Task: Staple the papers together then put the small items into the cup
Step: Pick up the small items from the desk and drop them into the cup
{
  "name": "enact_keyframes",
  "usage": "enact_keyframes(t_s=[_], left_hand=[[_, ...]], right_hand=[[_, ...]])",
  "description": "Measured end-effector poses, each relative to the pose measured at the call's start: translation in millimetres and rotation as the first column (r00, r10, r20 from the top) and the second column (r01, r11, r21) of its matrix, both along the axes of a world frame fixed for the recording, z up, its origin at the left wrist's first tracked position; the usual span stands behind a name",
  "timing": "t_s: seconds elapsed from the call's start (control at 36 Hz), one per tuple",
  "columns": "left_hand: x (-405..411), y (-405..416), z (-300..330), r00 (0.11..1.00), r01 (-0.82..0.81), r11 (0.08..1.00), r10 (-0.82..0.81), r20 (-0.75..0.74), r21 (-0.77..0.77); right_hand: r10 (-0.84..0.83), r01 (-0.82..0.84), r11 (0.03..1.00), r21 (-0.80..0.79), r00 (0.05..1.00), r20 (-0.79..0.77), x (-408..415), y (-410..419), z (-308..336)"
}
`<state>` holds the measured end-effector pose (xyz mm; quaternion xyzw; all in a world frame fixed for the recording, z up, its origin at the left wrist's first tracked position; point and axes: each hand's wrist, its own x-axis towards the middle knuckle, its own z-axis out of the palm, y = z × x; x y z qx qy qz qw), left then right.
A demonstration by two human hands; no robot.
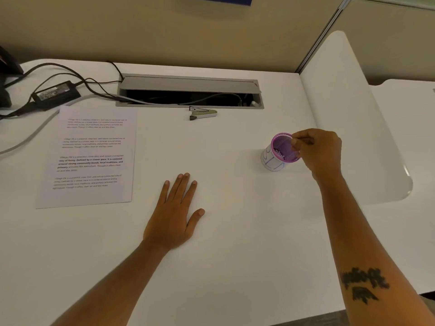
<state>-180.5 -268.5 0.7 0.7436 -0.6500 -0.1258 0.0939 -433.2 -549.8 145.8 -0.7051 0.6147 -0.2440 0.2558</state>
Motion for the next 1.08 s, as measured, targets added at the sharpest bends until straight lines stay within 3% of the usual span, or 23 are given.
enact_keyframes(t_s=[0.28, 0.56, 1.08], left_hand=[[0, 0, -1, 1.000, 0.000, 1.000, 0.000, 0.016, 0.004], [0, 0, -1, 1.000, -0.002, 1.000, 0.002, 0.009, 0.005], [0, 0, 1, 1.000, 0.001, 1.000, -0.001, 0.019, 0.019]], right_hand=[[0.029, -0.029, 0.999, -0.022, 0.999, -0.030, -2, -2, 1], [0.061, -0.076, 0.984, -0.164, 0.994, -0.092, -4, 0, 2], [0.082, -0.084, 0.965, -0.247, 0.996, -0.018, -21, 19, -18]])
